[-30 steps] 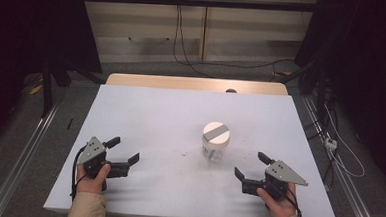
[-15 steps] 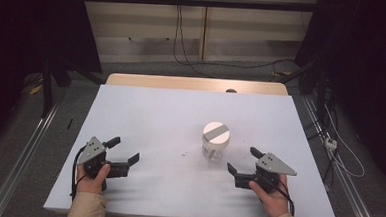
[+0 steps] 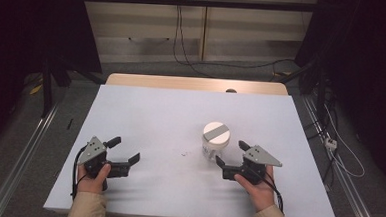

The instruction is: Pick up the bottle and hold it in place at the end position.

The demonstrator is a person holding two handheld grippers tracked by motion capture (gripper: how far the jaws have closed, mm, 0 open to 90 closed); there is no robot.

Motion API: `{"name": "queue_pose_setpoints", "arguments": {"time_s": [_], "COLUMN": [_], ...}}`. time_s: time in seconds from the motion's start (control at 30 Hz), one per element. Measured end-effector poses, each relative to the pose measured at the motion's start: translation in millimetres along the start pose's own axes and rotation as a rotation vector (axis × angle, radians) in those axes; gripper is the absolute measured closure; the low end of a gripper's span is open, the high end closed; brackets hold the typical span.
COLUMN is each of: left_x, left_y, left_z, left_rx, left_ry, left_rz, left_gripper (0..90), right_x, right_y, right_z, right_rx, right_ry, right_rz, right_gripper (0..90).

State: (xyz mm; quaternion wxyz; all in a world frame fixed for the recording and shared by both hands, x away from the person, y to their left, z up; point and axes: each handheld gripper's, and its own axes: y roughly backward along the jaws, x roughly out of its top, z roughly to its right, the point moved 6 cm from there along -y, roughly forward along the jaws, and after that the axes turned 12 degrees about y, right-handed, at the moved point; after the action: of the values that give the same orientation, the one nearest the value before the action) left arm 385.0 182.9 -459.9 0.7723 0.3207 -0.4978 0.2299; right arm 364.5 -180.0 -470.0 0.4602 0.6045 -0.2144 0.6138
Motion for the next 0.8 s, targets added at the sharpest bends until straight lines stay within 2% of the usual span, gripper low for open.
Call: {"name": "queue_pose_setpoints", "arguments": {"time_s": [0.23, 0.53, 0.67, 0.8], "left_x": [0.1, -0.1, -0.2, -0.4], "left_y": [-0.8, -1.1, -1.3, -1.3], "left_z": [0.9, 0.6, 0.4, 0.2], "left_rx": [-0.006, -0.007, -0.008, -0.009], "left_ry": [0.003, 0.004, 0.001, 0.003], "left_rz": [0.0, -0.002, -0.004, -0.005], "left_gripper": [4.8, 4.9, 4.9, 4.8], "right_x": [3.5, 5.9, 6.6, 6.0], "right_y": [-12.8, -28.7, -36.9, -44.3], "right_z": [-5.1, -5.9, -6.7, -6.7], "right_rx": [0.016, 0.005, -0.004, -0.012], "right_ry": [0.003, -0.008, 0.006, -0.02], "right_rz": [-0.018, -0.041, -0.057, -0.071], "right_gripper": [4.7, 4.9, 5.2, 6.2]}}
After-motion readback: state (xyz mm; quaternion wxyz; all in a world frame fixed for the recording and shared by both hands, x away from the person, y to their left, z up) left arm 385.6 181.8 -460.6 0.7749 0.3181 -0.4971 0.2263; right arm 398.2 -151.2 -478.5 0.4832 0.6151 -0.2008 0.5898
